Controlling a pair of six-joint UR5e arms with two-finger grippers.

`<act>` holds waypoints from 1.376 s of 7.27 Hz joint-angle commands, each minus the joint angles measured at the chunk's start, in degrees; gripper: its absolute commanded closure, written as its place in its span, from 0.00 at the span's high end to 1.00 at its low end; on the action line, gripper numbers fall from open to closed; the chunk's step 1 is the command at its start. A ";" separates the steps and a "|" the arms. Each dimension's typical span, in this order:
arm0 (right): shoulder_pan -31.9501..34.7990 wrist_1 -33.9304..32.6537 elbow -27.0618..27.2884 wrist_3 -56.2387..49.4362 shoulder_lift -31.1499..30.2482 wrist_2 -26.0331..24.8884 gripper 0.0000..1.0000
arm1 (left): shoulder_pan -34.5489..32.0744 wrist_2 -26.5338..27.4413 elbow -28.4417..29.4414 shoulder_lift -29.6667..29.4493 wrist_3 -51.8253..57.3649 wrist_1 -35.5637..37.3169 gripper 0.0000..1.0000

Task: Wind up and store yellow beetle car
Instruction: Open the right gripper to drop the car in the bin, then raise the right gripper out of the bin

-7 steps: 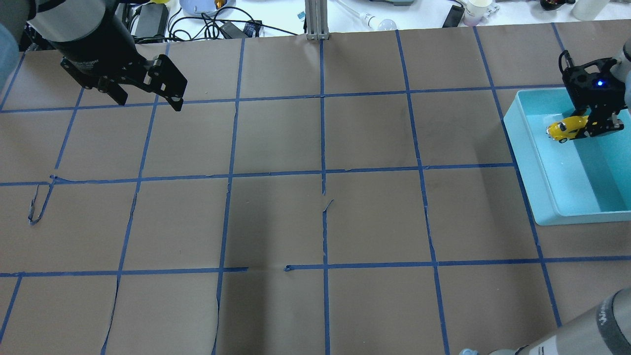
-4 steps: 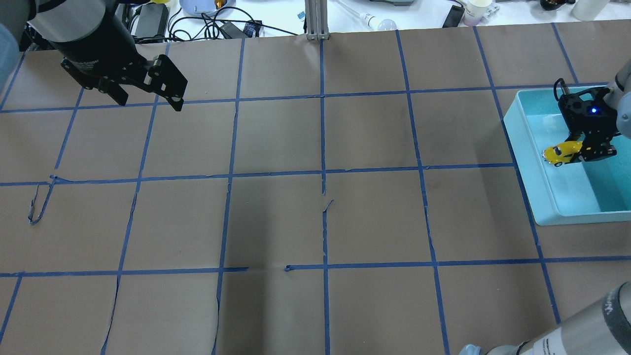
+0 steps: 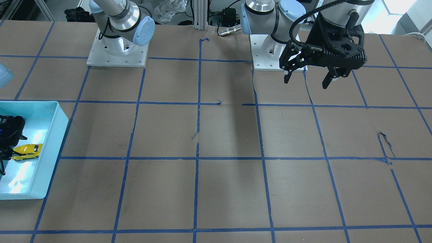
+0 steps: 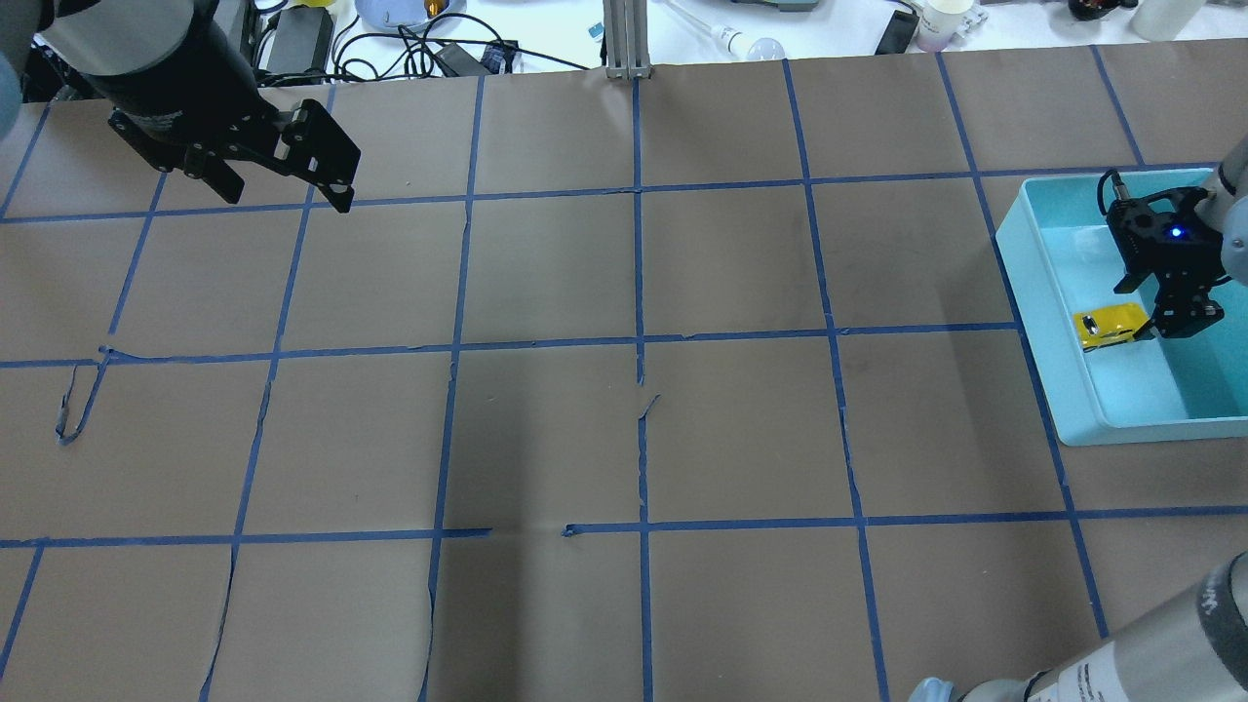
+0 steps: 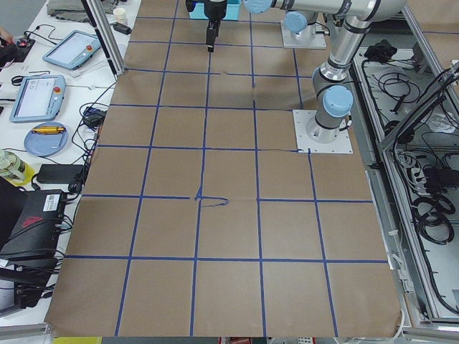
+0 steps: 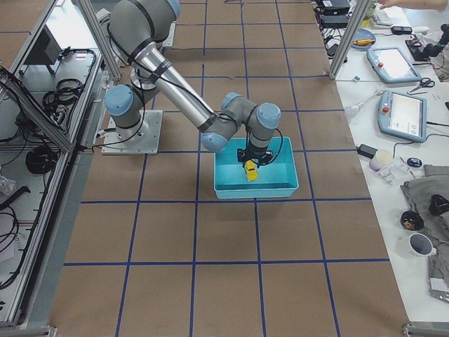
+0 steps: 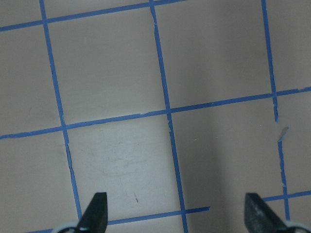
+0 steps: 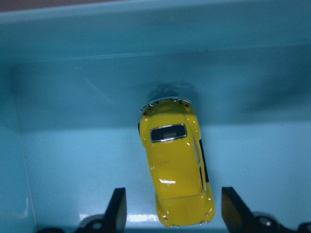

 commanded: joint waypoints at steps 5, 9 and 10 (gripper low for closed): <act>1.12 11.73 -3.05 45.77 -15.04 -3.64 0.97 | 0.33 0.02 0.41 0.00 0.88 0.00 1.00; 14.60 27.59 -9.44 98.17 -21.31 -1.10 1.00 | 0.42 0.11 0.41 0.00 1.06 0.00 1.00; 20.49 28.48 -11.12 107.06 -21.14 -1.10 1.00 | 0.51 0.11 0.41 0.00 1.06 0.00 1.00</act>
